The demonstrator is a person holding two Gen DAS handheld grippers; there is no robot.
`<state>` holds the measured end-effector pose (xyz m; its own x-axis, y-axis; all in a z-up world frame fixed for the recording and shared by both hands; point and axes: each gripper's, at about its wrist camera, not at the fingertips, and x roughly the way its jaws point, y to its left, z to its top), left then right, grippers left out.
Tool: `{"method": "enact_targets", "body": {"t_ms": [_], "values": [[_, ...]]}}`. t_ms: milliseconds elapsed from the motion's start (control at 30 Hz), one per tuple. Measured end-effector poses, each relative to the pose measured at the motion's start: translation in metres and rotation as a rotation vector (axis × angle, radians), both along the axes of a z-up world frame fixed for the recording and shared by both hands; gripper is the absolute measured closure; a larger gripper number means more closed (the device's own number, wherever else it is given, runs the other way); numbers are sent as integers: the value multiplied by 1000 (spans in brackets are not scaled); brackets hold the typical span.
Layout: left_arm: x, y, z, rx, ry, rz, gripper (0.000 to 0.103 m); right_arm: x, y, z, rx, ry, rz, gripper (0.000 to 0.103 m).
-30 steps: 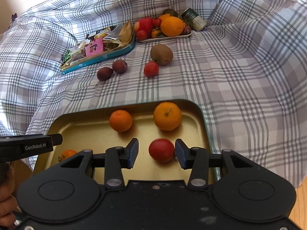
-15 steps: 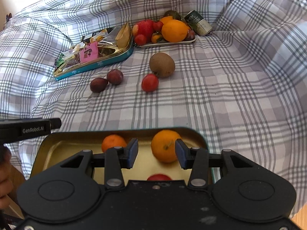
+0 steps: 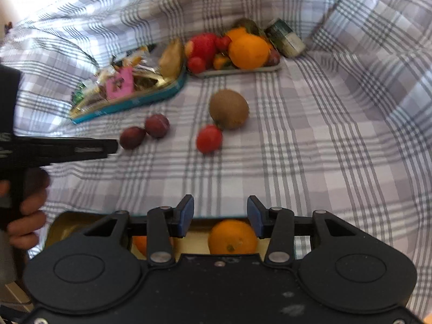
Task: Organize fruits
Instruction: 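Move left tool to dark red plum on cloth and close left gripper, then close right gripper on brown kiwi while left gripper holds the plum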
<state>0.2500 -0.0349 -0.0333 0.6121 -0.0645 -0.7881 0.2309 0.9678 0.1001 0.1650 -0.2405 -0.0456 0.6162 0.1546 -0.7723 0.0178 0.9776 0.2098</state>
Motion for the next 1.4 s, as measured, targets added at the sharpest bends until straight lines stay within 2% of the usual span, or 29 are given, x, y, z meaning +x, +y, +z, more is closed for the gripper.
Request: {"method": "enact_targets", "body": {"t_ms": [167, 367, 600, 800, 900, 1000, 1400], "values": [[12, -5, -7, 8, -11, -31, 52, 9, -1, 6, -7, -33, 6, 56], [23, -6, -18, -4, 2, -47, 52, 16, -4, 3, -5, -27, 4, 56], [29, -13, -30, 26, 4, -73, 51, 23, -6, -2, -10, -17, 8, 56], [41, -10, -37, 2, 31, -44, 51, 29, -5, 0, -29, -24, 17, 56], [44, -6, -36, -32, 44, -34, 57, 35, -3, 0, -48, -28, 25, 56], [45, -1, -35, -57, 63, -13, 57, 41, -2, 0, -65, -31, 30, 55], [38, 26, -34, -82, 90, 92, 57, 86, -1, 1, -120, -53, 19, 48]]}}
